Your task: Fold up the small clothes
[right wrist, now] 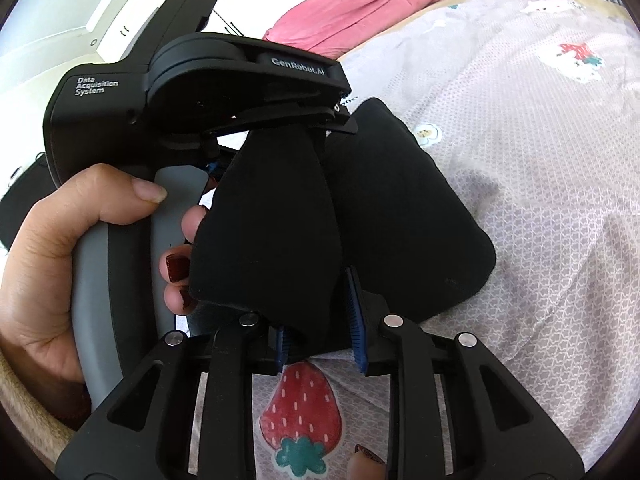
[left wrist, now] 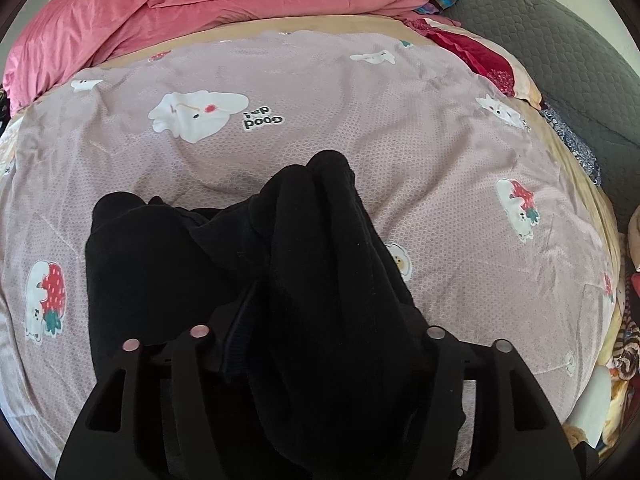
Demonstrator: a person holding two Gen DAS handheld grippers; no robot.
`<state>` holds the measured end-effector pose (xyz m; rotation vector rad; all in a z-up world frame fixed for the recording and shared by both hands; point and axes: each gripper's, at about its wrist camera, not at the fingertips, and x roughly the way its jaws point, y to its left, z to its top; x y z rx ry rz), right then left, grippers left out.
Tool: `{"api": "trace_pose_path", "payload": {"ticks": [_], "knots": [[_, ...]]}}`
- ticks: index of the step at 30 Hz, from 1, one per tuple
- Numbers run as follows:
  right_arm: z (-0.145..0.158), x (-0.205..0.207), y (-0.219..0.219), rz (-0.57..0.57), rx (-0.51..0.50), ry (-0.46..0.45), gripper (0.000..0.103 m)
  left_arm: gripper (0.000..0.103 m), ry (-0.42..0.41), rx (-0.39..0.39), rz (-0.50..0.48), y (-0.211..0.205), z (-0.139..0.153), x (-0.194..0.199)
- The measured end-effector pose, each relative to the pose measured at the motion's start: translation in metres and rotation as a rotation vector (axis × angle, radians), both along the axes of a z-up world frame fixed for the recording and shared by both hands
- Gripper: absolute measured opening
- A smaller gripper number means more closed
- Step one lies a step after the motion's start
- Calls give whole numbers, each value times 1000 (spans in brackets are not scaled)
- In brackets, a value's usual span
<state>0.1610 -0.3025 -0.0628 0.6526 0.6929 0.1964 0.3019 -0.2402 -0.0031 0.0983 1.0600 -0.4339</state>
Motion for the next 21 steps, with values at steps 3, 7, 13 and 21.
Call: {"api": "trace_pose_path", "payload": {"ticks": [3,7,13,21], "knots": [[-4,-1,-5,-12,1,25,18,80,26,-79,-19,2,3,0],[-8,-4,-17,-6,52,40,20,80,-13,-128,-23,11,12,-6],[-5,-4,-36,41,116,58,36,80,-92,-207,49,57,36,-14],[22,31,-59,136,189,97,73,80,-135,-137,138,122,31,-27]]}}
